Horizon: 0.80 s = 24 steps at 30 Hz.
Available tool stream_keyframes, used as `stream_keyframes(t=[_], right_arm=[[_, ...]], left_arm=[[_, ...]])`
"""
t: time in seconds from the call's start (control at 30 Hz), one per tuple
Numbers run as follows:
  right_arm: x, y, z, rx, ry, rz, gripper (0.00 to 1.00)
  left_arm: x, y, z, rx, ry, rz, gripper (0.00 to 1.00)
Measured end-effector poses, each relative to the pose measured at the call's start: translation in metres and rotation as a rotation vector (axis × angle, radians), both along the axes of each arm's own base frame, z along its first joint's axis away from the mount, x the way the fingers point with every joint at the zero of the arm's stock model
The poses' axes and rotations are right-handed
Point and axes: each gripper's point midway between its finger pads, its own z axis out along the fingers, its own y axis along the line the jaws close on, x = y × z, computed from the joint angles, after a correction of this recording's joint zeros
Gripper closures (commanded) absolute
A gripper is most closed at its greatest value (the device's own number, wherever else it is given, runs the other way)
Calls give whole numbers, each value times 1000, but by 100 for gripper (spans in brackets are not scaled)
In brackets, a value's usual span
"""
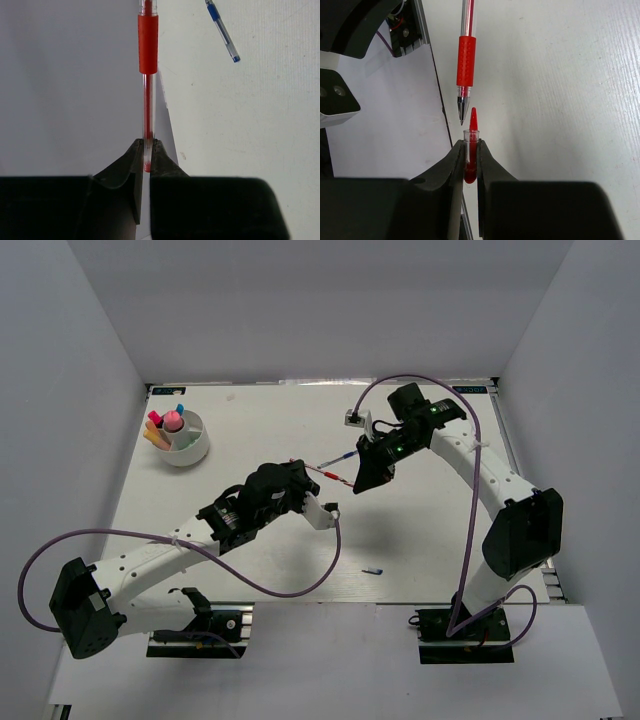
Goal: Sort the stationery into containers
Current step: Cap the pen
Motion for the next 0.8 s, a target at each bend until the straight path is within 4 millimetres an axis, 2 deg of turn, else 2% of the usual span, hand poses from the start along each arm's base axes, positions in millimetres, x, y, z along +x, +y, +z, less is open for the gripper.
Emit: stream_keyframes(t=[0.47, 0.8], right_arm=[[-5, 4, 2, 15, -15, 32, 100], [-6, 10, 11, 29, -40, 52, 100]], left_arm=[[-1, 0, -1, 2, 4, -4, 100], [-1, -1, -1, 4, 8, -9, 100]])
